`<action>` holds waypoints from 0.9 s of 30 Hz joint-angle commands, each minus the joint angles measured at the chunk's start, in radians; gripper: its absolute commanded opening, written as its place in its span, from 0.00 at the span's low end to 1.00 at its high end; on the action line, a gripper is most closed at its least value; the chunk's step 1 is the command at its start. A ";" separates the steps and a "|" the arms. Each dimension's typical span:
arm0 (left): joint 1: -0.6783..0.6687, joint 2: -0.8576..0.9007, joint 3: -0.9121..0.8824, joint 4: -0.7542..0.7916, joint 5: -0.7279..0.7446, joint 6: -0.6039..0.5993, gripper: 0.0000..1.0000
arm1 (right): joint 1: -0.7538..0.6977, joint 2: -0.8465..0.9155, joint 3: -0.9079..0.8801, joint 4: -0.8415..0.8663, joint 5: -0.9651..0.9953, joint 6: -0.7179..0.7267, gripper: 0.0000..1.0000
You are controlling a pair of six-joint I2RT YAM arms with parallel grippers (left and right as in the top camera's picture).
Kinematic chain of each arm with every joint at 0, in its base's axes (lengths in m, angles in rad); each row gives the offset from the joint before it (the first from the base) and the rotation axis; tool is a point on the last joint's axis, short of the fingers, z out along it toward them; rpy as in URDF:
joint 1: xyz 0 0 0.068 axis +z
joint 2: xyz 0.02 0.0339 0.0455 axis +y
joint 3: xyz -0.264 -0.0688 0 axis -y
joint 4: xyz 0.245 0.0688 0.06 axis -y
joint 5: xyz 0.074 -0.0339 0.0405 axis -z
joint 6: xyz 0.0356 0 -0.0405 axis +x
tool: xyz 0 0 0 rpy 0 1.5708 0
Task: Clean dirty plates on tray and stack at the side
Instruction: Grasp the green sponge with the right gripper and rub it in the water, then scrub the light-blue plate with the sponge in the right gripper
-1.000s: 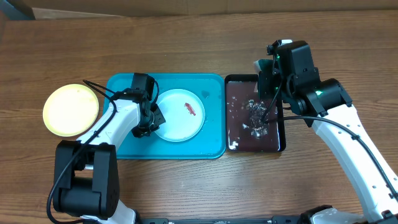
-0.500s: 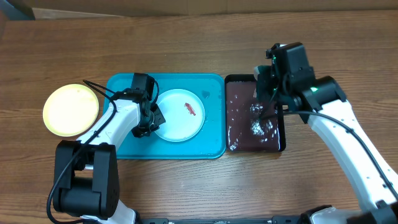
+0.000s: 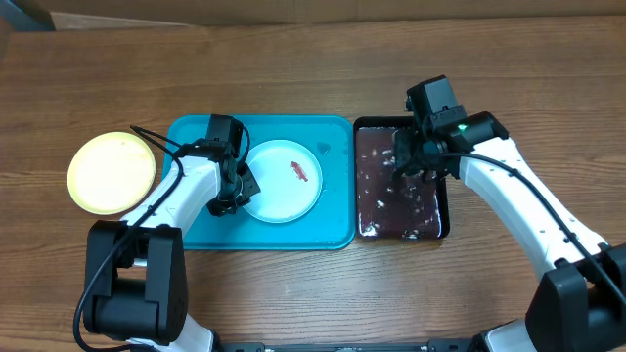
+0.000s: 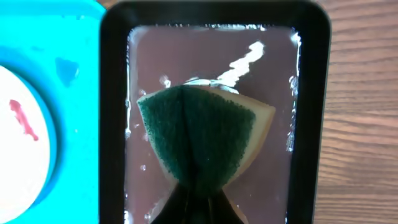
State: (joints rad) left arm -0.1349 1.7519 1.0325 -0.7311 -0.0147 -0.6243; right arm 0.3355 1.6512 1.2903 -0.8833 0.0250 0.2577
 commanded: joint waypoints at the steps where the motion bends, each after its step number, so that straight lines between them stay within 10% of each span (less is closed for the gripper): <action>1: 0.003 0.010 -0.025 0.010 -0.002 0.018 0.04 | 0.002 -0.068 0.046 0.007 -0.001 0.007 0.04; 17: 0.003 0.010 -0.025 0.010 -0.003 0.019 0.04 | 0.000 -0.065 -0.188 0.192 -0.002 -0.022 0.04; 27: 0.003 0.010 -0.025 0.013 -0.002 0.019 0.04 | 0.009 -0.065 0.218 -0.139 -0.090 -0.101 0.04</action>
State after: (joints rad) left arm -0.1349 1.7519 1.0313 -0.7284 -0.0147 -0.6243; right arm 0.3363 1.6096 1.3888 -0.9981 -0.0051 0.2028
